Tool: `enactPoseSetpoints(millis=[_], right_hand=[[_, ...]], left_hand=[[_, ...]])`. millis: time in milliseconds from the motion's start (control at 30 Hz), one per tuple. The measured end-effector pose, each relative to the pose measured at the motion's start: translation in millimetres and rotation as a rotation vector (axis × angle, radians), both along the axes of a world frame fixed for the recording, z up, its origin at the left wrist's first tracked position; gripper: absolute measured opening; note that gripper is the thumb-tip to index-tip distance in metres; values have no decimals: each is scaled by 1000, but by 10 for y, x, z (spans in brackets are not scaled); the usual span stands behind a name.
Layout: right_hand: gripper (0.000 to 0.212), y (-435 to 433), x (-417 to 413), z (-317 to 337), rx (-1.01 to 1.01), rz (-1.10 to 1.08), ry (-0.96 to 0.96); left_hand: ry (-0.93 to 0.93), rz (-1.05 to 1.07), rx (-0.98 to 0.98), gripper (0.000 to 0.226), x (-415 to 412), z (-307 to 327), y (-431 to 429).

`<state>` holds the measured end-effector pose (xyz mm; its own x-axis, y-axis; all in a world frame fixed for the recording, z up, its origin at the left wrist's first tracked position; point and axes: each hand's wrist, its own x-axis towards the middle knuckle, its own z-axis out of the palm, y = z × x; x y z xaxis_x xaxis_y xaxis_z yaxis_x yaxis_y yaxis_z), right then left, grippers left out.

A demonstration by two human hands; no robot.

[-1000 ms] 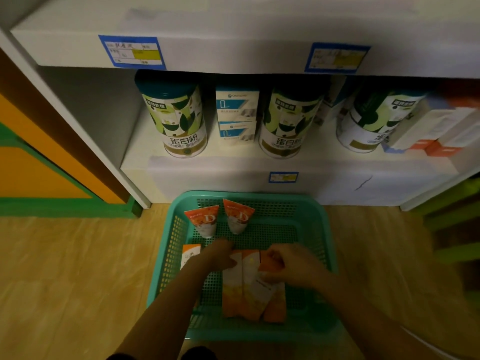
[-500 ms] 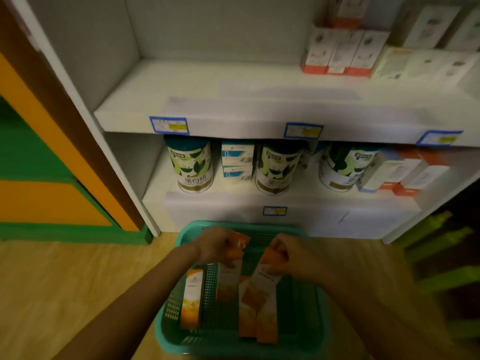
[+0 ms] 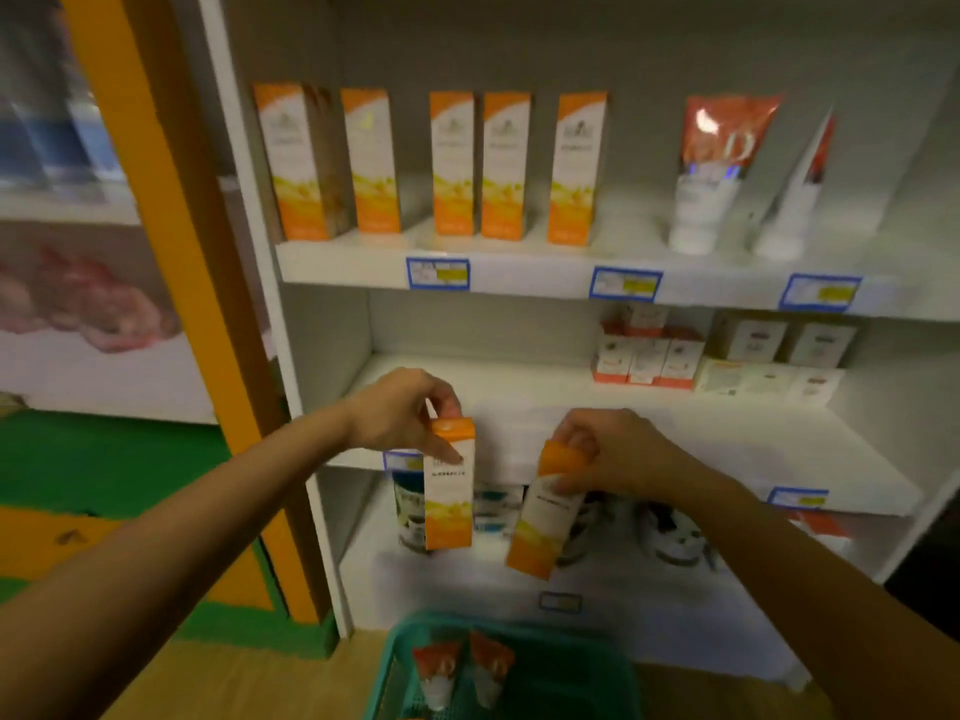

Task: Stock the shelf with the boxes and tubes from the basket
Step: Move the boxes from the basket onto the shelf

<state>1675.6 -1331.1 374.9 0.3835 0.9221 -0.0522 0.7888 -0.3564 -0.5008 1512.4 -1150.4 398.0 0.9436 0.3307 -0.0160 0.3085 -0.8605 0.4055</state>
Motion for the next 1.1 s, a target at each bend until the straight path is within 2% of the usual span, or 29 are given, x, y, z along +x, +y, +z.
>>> enactPoseSetpoints(millis=[267, 533, 800, 1100], right_hand=[[35, 126, 3, 1353, 157, 45, -155], [44, 468, -55, 2406, 247, 72, -275], [46, 931, -18, 2705, 396, -21, -324], [43, 1217, 88, 2608, 428, -102, -289]], left_hand=[[-126, 20, 82, 33, -150, 1398, 89], [-242, 52, 145, 22, -91, 2272, 292], [-321, 137, 236, 38, 169, 2545, 698], [-266, 198, 297, 39, 284, 2380, 1006]])
